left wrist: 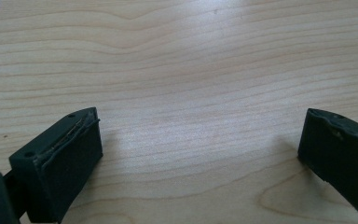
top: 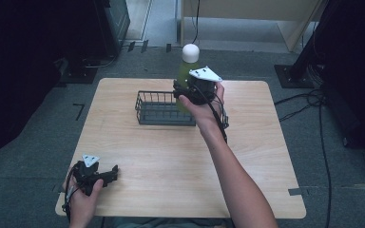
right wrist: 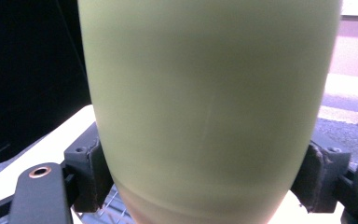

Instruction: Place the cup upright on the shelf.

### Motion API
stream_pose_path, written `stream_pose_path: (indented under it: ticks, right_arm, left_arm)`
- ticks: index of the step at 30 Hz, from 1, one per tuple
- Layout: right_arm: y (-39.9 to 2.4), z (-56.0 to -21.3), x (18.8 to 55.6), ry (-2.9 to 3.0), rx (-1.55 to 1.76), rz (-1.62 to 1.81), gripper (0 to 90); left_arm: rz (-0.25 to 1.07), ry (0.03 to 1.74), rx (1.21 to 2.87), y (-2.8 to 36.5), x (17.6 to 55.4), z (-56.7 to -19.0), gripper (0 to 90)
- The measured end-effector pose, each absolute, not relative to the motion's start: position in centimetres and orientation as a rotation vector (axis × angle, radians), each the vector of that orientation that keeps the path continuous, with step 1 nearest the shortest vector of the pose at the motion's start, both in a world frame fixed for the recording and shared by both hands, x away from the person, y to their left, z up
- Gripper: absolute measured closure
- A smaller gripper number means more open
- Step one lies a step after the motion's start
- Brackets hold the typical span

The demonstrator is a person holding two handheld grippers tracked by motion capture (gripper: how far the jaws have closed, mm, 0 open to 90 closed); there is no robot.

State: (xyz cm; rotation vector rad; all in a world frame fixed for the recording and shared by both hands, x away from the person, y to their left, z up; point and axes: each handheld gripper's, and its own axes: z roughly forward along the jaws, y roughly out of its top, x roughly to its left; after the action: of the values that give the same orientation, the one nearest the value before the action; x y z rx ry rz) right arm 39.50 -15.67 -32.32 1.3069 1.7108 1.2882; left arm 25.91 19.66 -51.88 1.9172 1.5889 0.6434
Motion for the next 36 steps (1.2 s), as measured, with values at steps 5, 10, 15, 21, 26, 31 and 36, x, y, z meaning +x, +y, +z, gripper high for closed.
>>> stream_pose_path:
  ticks: [5,10,15,21,26,31,36]
  right_arm:
    - [-15.5,-32.4,40.7,1.700,1.317,1.277,20.8]
    - [-15.3,-32.6,41.9,1.694,1.320,1.268,20.8]
    - [-14.8,-33.1,42.7,1.688,1.321,1.258,20.8]
    - [-14.1,-34.1,43.4,1.693,1.320,1.228,20.8]
    - [-13.7,-35.0,43.7,1.697,1.314,1.222,20.8]
    - [-13.5,-36.2,44.0,1.717,1.339,1.209,20.8]
    - [-13.6,-37.2,44.4,1.728,1.363,1.194,20.8]
  left_arm:
    - [0.644,1.588,1.918,19.7,25.9,-51.9,0.0]
    - [0.645,1.589,1.915,19.6,25.9,-51.9,0.0]
    - [0.644,1.591,1.913,19.6,25.9,-51.9,0.0]
    - [0.643,1.590,1.916,19.6,25.9,-51.9,0.0]
    - [0.643,1.590,1.916,19.6,25.9,-51.9,0.0]
    - [0.643,1.590,1.916,19.6,25.9,-51.9,0.0]
    - [0.643,1.590,1.916,19.6,25.9,-51.9,0.0]
